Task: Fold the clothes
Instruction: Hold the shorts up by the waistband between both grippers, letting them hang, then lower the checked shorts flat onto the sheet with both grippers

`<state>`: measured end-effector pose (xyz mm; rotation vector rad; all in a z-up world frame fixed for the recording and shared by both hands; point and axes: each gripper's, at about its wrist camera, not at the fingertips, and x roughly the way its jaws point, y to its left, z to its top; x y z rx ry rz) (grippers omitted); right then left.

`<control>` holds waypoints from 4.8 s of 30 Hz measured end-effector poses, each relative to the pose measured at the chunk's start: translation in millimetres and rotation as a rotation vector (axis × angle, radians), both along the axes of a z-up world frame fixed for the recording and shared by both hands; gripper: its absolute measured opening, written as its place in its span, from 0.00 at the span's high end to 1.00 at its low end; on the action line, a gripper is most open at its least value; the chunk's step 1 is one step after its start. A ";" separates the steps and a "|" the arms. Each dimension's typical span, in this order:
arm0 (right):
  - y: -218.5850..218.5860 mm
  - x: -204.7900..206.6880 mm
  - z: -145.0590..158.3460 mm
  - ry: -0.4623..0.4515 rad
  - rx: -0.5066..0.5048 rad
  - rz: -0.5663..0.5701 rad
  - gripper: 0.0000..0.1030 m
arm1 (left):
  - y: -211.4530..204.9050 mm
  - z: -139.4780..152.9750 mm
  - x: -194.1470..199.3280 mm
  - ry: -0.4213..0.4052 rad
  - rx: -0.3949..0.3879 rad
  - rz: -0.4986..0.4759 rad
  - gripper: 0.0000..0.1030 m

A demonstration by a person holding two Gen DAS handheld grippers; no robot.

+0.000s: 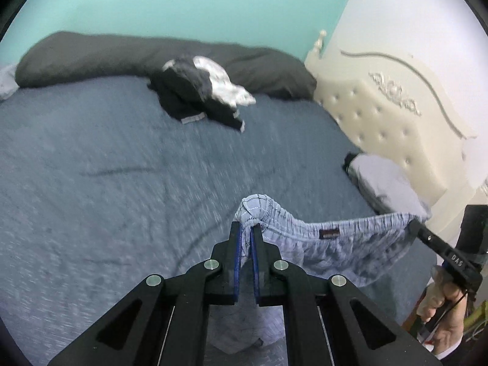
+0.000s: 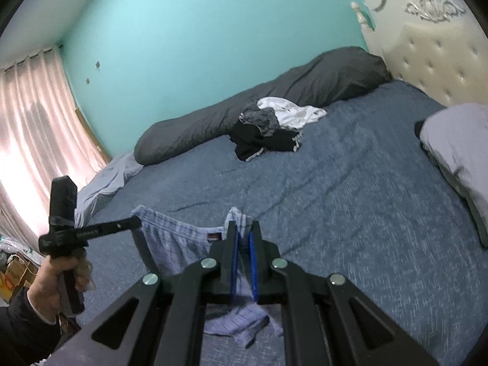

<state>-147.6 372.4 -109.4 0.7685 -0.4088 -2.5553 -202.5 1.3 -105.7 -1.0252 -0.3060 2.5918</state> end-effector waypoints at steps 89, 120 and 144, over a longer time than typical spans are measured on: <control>-121.5 -215.5 -131.8 -0.293 0.074 0.028 0.94 | -123.8 -150.9 -125.0 -0.176 -0.017 0.248 0.94; -123.7 -222.2 -136.5 -0.329 0.116 -0.061 0.82 | -153.6 -158.9 -126.6 -0.218 0.087 0.348 0.72; -181.0 -212.8 -150.7 -0.356 0.192 0.170 0.82 | -131.7 -142.9 -123.1 -0.201 0.167 0.255 0.72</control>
